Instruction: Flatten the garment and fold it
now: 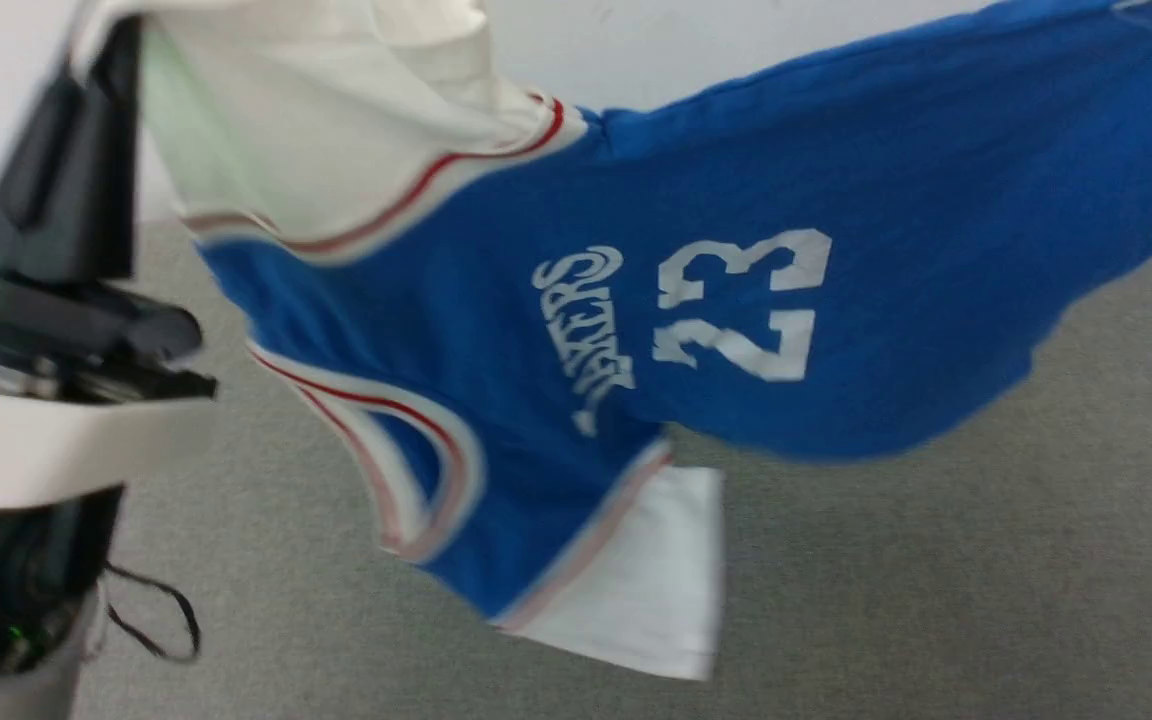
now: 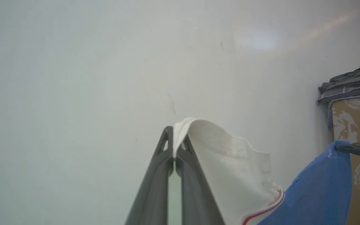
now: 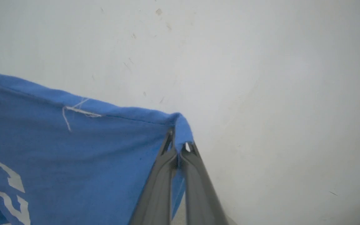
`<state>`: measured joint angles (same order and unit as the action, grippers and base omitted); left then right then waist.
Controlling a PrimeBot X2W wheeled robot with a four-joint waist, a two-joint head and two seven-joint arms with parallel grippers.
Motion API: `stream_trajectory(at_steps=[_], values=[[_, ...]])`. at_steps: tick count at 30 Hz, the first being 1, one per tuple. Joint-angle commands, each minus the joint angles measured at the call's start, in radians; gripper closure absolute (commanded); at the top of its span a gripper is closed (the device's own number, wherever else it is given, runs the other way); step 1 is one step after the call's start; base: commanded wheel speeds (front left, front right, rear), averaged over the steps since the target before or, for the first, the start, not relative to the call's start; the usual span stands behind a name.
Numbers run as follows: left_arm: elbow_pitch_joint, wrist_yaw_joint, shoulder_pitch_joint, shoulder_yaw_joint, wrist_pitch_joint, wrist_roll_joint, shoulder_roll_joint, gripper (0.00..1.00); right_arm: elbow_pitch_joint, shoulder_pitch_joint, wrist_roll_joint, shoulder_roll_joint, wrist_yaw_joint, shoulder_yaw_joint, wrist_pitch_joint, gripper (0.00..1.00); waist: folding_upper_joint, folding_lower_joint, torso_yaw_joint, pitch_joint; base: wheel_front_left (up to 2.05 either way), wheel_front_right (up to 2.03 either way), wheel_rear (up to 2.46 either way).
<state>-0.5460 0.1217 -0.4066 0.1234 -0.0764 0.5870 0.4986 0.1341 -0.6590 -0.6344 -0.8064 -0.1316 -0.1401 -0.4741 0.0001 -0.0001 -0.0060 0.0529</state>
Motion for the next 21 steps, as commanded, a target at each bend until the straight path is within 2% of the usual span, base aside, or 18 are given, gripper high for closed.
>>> stream_trajectory(at_steps=[1, 7, 12, 17, 21], values=[[-0.008, -0.008, -0.03, -0.012, 0.009, -0.011, 0.004, 1.0, 0.011, -0.018, -0.001, 0.008, 0.001, 0.005, 0.003, 1.0, -0.0001, 0.0001, -0.04, -0.023, 0.0, 0.0, 0.0], [-0.013, -0.014, -0.21, -0.051, 0.008, -0.019, 0.027, 1.0, 0.054, -0.075, 0.001, 0.032, 0.001, 0.039, 0.0, 1.0, -0.0001, 0.0001, -0.075, 0.004, 0.0, 0.0, 0.0], [0.039, -0.031, -0.387, -0.049, -0.024, -0.026, 0.053, 1.0, 0.04, -0.14, 0.007, 0.033, 0.001, 0.054, 0.018, 1.0, -0.0001, 0.0001, -0.095, 0.067, 0.0, 0.0, 0.0], [0.178, -0.076, -0.586, -0.019, -0.064, -0.034, 0.084, 1.0, -0.03, -0.246, 0.019, 0.033, 0.001, 0.031, 0.074, 1.0, -0.0001, 0.0001, -0.11, 0.175, 0.0, 0.0, 0.0], [0.351, -0.118, -0.763, 0.016, -0.079, -0.044, 0.089, 1.0, -0.138, -0.368, 0.047, 0.052, 0.001, -0.006, 0.141, 1.0, -0.0001, 0.0001, -0.118, 0.273, 0.0, 0.0, 0.0]])
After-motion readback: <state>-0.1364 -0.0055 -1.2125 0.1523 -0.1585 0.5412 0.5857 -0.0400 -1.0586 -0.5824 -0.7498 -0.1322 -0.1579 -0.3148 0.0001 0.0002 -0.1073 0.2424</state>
